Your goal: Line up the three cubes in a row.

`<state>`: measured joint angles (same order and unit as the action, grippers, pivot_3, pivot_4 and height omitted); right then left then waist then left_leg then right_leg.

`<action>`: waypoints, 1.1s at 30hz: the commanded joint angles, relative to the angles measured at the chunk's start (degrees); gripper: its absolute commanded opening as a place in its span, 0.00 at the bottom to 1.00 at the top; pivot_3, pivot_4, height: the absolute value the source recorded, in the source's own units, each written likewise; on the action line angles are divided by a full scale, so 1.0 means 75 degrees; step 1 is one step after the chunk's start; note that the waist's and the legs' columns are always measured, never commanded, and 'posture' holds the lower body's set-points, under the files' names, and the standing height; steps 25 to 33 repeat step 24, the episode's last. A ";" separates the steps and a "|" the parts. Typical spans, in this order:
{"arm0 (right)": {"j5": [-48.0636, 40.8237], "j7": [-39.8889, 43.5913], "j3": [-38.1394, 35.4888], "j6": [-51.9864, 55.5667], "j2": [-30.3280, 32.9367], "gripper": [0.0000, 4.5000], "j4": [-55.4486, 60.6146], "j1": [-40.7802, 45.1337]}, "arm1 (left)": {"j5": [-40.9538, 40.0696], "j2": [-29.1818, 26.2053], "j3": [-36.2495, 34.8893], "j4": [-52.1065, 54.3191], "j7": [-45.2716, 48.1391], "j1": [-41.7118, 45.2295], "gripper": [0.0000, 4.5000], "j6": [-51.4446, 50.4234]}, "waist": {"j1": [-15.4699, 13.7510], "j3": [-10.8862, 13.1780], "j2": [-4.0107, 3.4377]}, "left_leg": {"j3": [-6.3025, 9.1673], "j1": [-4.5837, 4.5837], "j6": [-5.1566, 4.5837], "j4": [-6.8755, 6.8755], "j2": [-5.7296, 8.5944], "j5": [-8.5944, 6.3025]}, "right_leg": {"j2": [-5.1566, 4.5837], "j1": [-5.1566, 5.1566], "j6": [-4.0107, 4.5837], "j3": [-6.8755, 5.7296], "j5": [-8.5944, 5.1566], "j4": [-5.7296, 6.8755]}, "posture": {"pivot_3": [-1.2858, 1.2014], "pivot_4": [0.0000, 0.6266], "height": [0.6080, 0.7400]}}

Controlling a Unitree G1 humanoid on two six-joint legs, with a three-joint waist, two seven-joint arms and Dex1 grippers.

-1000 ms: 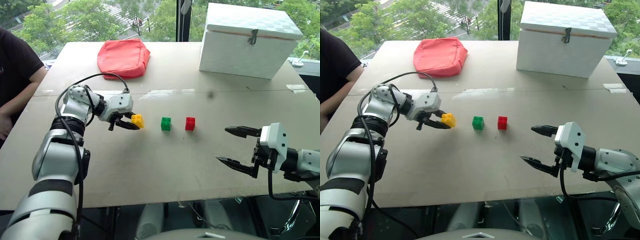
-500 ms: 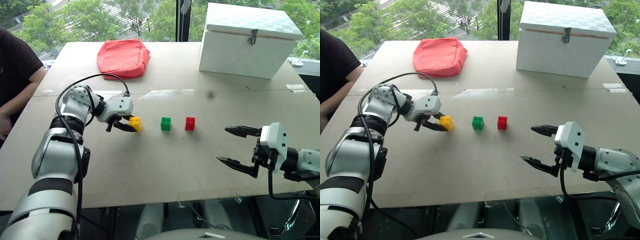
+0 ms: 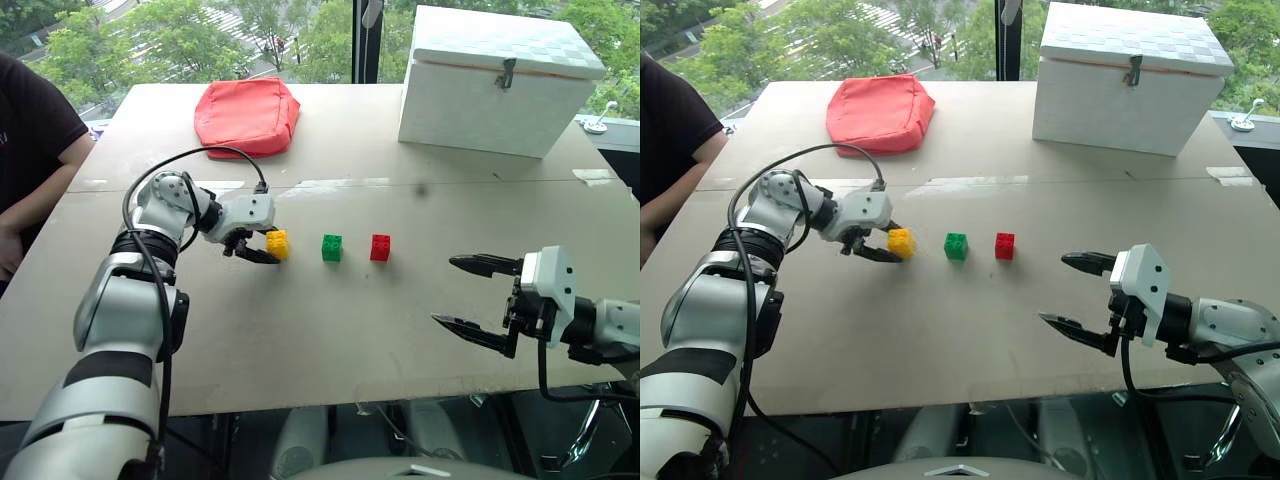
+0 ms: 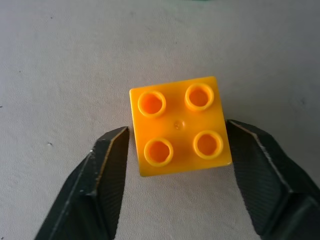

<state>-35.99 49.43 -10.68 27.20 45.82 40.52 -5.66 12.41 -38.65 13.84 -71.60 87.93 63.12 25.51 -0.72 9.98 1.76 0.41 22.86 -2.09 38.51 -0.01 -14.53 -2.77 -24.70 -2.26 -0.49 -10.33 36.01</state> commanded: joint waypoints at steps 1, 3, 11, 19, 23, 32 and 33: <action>-0.0142 -0.0014 -0.0380 -0.0083 0.0059 1.00 0.0278 -0.0115 | -0.0413 -0.0415 -0.0433 0.0263 0.0312 0.0009 0.84 -0.0185 | 0.0016 0.0000 0.0000 | -0.0001 0.0000 0.0000 0.0000 0.0000 0.0000 | 0.0000 0.0000 0.0000 0.0000 0.0000 0.0000 | 0.52 0.24 1.00; -0.0130 0.0052 -0.0470 -0.0137 0.0034 1.00 0.0186 -0.0239 | -0.1139 -0.0757 -0.0908 0.0792 0.0527 -0.0340 0.84 -0.0868 | 0.0045 0.0000 0.0000 | -0.0002 -0.0002 0.0000 0.0000 -0.0001 0.0000 | 0.0000 0.0000 0.0000 0.0001 0.0000 0.0001 | 0.52 0.24 1.00; -0.0094 0.0166 -0.0944 -0.0355 -0.0076 1.00 -0.0121 -0.0814 | -0.3915 -0.1765 -0.3492 0.7220 -0.0632 -0.5112 0.84 -0.5265 | 0.0193 -0.0001 -0.0007 | 0.0018 -0.0024 0.0001 -0.0008 -0.0019 0.0000 | -0.0014 -0.0003 0.0001 0.0021 0.0000 0.0016 | 0.52 0.24 1.00; 0.0163 0.0453 -0.1959 -0.0701 -0.0124 1.00 -0.0706 -0.1901 | -0.5353 0.0186 -0.6143 1.2572 -0.3899 -1.0009 0.84 -0.7549 | -0.0019 -0.0019 -0.0017 | 0.0031 -0.0036 0.0004 -0.0011 -0.0026 -0.0002 | -0.0067 0.0022 0.0026 0.0022 -0.0021 -0.0013 | 0.52 0.24 1.00; 0.0322 0.0681 -0.2174 -0.0979 -0.0126 1.00 -0.1195 -0.2168 | -0.5509 0.0665 -0.6735 1.3216 -0.4402 -1.1376 0.84 -0.7461 | -0.0043 -0.0027 -0.0015 | 0.0031 -0.0052 0.0004 -0.0011 -0.0026 -0.0002 | -0.0043 0.0031 0.0023 -0.0001 -0.0028 -0.0013 | 0.52 0.24 1.00; 0.0393 0.0718 -0.2176 -0.1057 -0.0128 1.00 -0.1343 -0.2180 | -0.5660 0.0703 -0.6907 1.3263 -0.4352 -1.1674 0.84 -0.7484 | -0.0043 -0.0027 -0.0015 | 0.0026 -0.0057 0.0004 -0.0011 -0.0026 -0.0002 | -0.0039 0.0033 0.0023 0.0000 -0.0028 -0.0012 | 0.52 0.24 1.00; 0.0393 0.0718 -0.2176 -0.1057 -0.0128 1.00 -0.1343 -0.2180 | -0.5660 0.0703 -0.6907 1.3263 -0.4352 -1.1674 0.84 -0.7484 | -0.0043 -0.0027 -0.0015 | 0.0026 -0.0057 0.0004 -0.0011 -0.0026 -0.0002 | -0.0039 0.0033 0.0023 0.0000 -0.0028 -0.0012 | 0.52 0.24 1.00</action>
